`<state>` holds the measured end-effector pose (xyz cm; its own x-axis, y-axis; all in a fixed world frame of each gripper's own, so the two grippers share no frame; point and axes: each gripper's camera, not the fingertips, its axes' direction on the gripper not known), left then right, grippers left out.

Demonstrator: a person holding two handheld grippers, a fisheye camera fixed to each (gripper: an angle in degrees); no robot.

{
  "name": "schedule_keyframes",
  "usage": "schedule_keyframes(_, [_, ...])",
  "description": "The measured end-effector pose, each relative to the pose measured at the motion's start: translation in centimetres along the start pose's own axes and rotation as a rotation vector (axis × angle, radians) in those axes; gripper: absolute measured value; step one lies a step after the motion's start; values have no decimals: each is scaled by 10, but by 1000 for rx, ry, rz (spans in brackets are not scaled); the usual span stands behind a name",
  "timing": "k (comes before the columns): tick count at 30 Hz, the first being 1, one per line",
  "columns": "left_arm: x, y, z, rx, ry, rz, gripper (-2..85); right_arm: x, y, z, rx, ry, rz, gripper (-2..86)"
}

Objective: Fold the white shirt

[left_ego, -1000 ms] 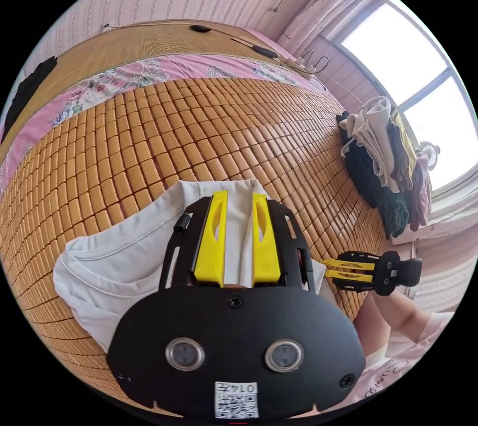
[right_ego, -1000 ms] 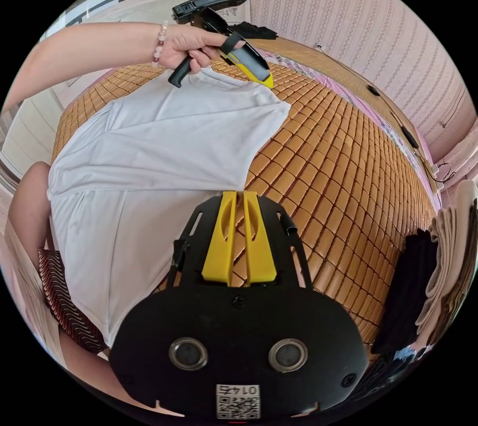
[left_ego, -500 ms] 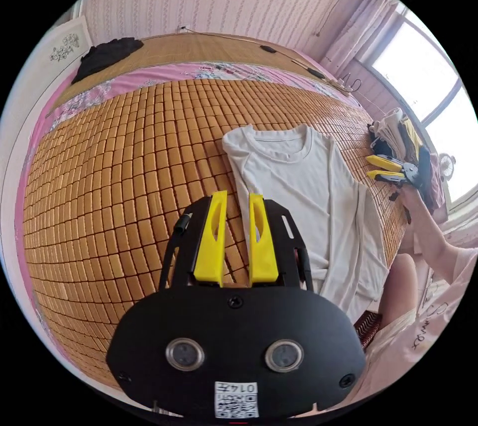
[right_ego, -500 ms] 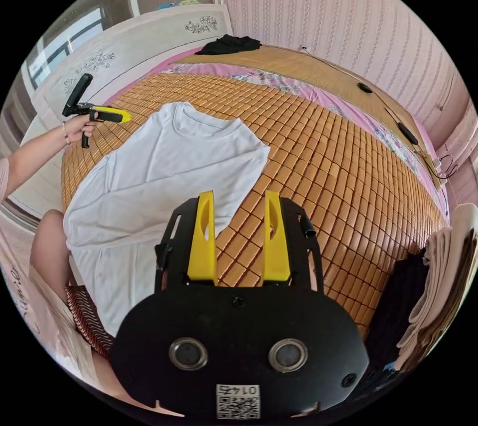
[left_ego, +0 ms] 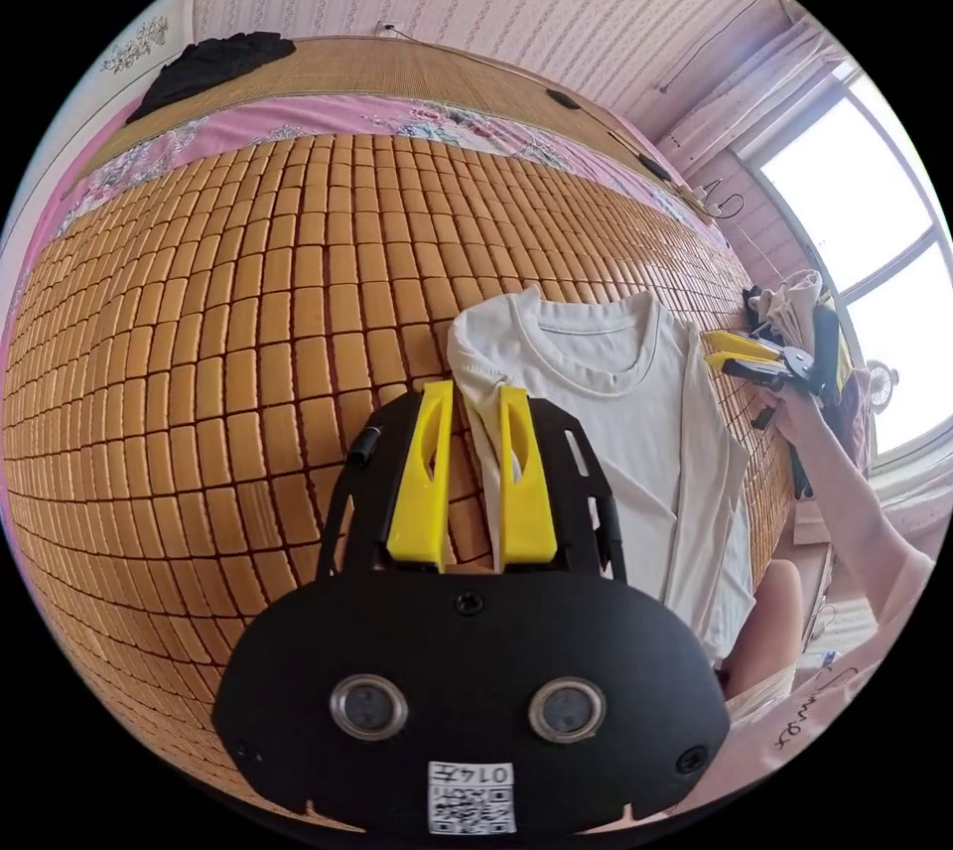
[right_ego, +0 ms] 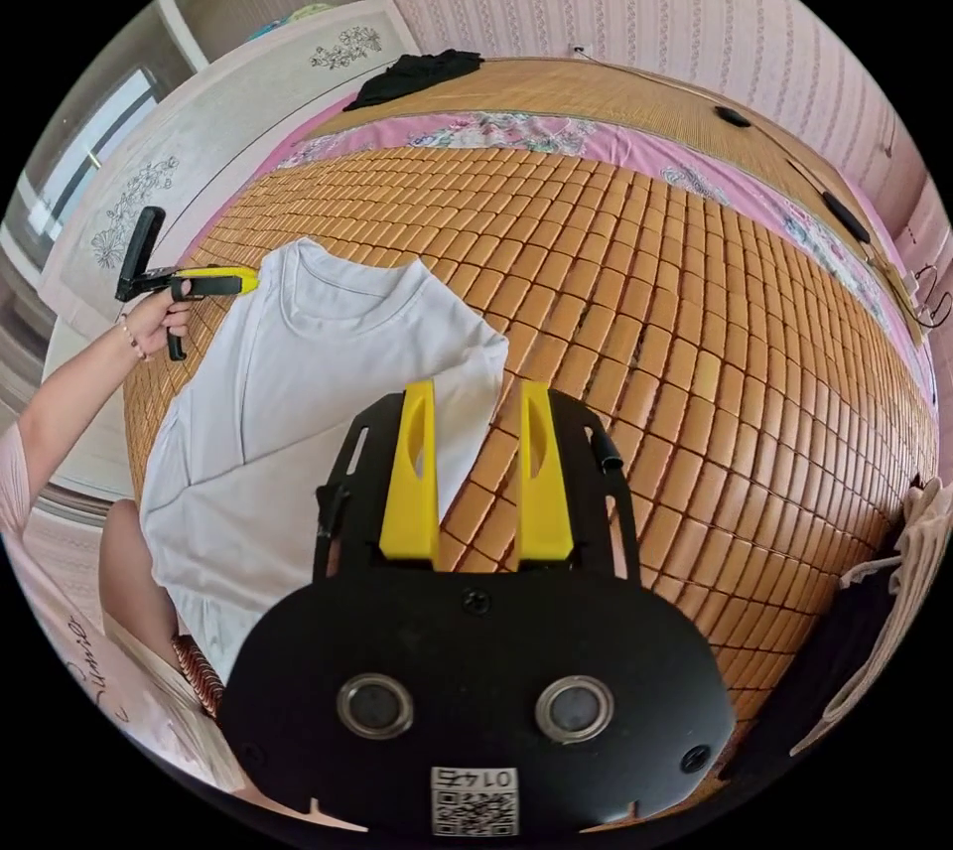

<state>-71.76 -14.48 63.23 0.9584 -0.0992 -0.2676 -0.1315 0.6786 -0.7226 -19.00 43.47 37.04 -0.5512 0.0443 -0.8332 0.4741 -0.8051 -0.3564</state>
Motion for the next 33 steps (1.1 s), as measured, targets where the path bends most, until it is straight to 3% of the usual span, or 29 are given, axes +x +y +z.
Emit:
schedule_keyframes(4, [-8, 0, -6, -5, 20, 9, 0, 9, -12, 12, -13, -47, -14, 21])
schedule_keyframes(8, [2, -1, -26, 103, -79, 32, -8, 22, -27, -19, 76, 30, 36, 12])
schedule_keyframes(11, [2, -2, -47, 234, -31, -54, -8, 24, -37, -48, 162, 61, 77, 9])
schedule_keyframes(15, [10, 7, -68, 284, 8, -41, -9, 12, -29, -82, 218, 50, 48, 8])
schedule_keyframes(25, [66, 159, -156, 239, 43, 299, -7, -67, 141, -200, 373, -136, -116, 9])
schedule_keyframes(28, [81, 229, -160, 178, 51, 345, -6, -95, 209, -197, 307, -200, -92, 9])
schedule_keyframes(33, [76, 316, -98, 1, 58, 229, -9, -136, 286, -112, 30, -154, -19, 10])
